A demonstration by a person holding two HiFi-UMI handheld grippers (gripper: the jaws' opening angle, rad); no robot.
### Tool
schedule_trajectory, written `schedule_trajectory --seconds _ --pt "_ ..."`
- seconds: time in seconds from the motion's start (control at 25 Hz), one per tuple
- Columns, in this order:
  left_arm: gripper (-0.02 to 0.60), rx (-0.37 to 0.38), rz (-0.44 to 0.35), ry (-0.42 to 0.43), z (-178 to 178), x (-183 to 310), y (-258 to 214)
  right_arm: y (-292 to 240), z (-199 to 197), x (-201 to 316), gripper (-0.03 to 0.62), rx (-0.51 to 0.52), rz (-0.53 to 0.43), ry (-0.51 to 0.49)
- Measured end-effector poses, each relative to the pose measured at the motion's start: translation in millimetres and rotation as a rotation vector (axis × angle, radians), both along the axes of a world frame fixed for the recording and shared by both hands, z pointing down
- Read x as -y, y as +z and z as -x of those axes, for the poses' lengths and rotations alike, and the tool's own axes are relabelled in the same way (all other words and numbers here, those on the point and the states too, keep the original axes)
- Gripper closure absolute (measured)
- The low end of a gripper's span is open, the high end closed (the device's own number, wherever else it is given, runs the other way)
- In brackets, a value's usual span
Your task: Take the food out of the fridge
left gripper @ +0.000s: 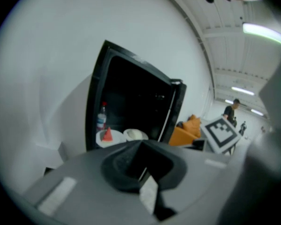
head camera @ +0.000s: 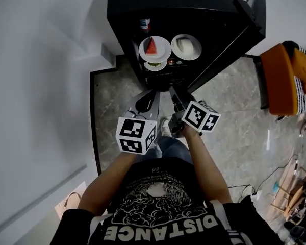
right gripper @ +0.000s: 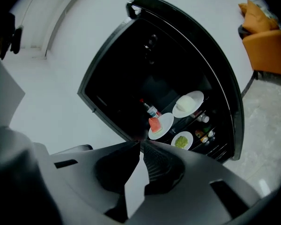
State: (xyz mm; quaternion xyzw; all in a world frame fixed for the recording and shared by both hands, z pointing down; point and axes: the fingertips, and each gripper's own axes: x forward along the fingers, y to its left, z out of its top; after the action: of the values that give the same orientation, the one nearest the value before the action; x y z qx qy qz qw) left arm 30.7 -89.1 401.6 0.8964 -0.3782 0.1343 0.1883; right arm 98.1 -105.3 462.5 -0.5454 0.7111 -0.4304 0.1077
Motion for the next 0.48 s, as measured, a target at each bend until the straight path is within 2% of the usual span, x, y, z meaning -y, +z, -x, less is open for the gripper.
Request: schedule_trajectory --seconds 0.16,0.48 --pt "0.580 -0.019 -0.001 -0.058 2 28 12 32 5 38 0.589 0.139 0.033 -0.012" --pt "0.580 -0.025 0.009 -0.157 4 74 30 79 11 95 0.588 0.302 0.092 -0.036"
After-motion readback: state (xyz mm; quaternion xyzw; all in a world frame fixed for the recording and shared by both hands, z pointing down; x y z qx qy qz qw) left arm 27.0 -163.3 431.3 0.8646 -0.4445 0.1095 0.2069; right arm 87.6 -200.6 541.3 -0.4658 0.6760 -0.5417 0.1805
